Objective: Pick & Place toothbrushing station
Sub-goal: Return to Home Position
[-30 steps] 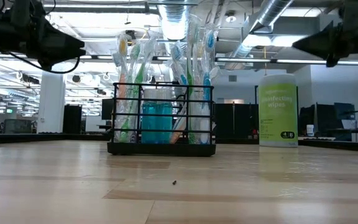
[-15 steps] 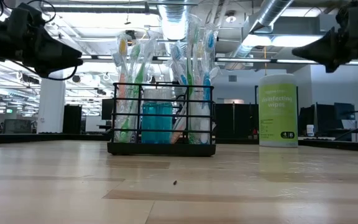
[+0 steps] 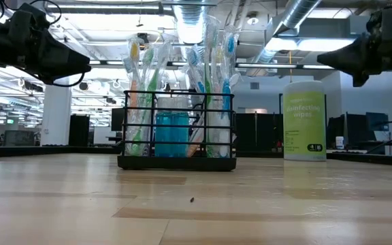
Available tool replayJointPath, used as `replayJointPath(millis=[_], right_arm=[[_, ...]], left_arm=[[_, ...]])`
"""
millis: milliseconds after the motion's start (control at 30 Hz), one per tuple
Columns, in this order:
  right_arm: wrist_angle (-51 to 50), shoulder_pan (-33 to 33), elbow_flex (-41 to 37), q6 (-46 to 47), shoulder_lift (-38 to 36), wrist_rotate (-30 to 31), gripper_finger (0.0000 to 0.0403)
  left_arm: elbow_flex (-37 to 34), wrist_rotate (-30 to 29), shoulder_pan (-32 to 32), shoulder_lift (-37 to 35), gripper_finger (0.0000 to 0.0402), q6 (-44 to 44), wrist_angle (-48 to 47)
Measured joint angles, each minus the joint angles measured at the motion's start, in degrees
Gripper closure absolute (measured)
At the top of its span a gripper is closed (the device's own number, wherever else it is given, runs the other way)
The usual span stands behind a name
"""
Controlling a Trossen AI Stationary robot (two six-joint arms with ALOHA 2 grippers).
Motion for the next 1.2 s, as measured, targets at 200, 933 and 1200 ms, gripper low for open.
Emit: replayJointPath(millis=[200,933,1200], right_arm=[[-1.2,-0.1,0.0,-3.1,0.0,0.1,0.0401],[-2.2,-0.1,-0.1,-2.8,0.0,0.1,0.0401],[-2.2,-0.1,-0.1,-2.8,0.0,0.1,0.0401]], left_arm=[[-0.1,0.0,0.0,0.0,0.0234,-0.1,0.2],[-0.2,0.3,0.0,0.0,0.0234,0.0,1.1],[-0.2,0.2,0.0,0.0,0.0234,0.0,1.2]])
